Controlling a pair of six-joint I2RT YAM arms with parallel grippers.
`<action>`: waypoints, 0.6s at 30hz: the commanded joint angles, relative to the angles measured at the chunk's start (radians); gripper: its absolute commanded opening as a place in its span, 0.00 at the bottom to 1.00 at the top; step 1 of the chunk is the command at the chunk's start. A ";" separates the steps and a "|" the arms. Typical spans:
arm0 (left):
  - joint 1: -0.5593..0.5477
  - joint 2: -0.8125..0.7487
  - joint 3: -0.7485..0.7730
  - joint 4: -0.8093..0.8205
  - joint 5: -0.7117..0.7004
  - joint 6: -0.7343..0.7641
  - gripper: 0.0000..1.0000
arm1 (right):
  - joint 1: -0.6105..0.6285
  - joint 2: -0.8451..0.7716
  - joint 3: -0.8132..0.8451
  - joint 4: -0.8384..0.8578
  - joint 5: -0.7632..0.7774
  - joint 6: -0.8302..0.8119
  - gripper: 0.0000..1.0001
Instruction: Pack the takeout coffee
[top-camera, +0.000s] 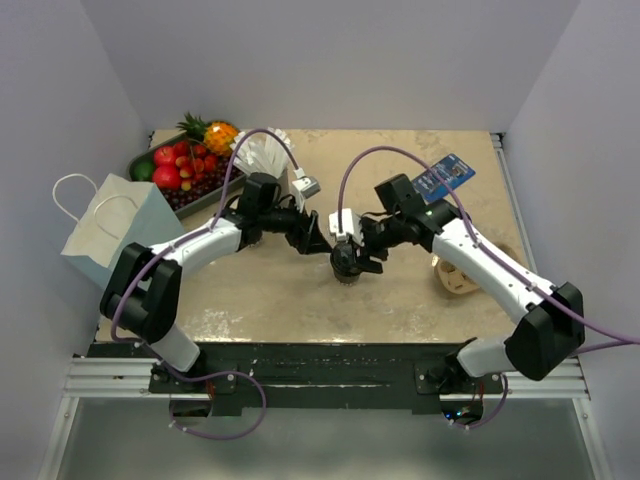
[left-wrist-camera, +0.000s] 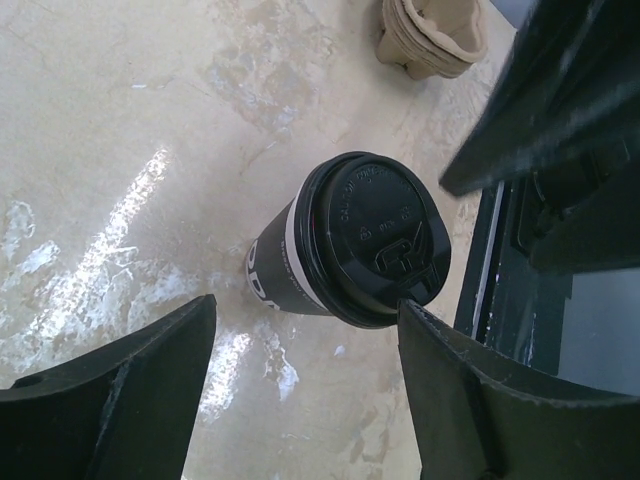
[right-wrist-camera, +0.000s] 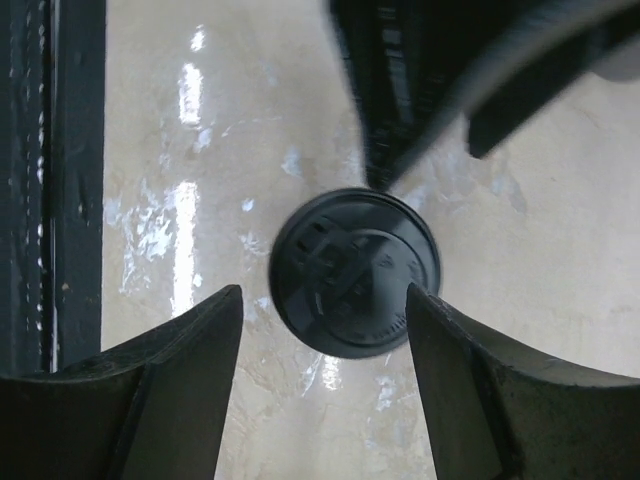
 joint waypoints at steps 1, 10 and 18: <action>-0.001 0.033 0.052 0.052 0.063 -0.026 0.77 | -0.134 0.012 0.052 0.127 -0.140 0.327 0.69; -0.003 0.091 0.090 0.054 0.095 -0.045 0.77 | -0.246 0.154 0.084 0.167 -0.252 0.558 0.75; -0.004 0.137 0.114 0.057 0.103 -0.052 0.77 | -0.255 0.221 0.072 0.224 -0.260 0.664 0.73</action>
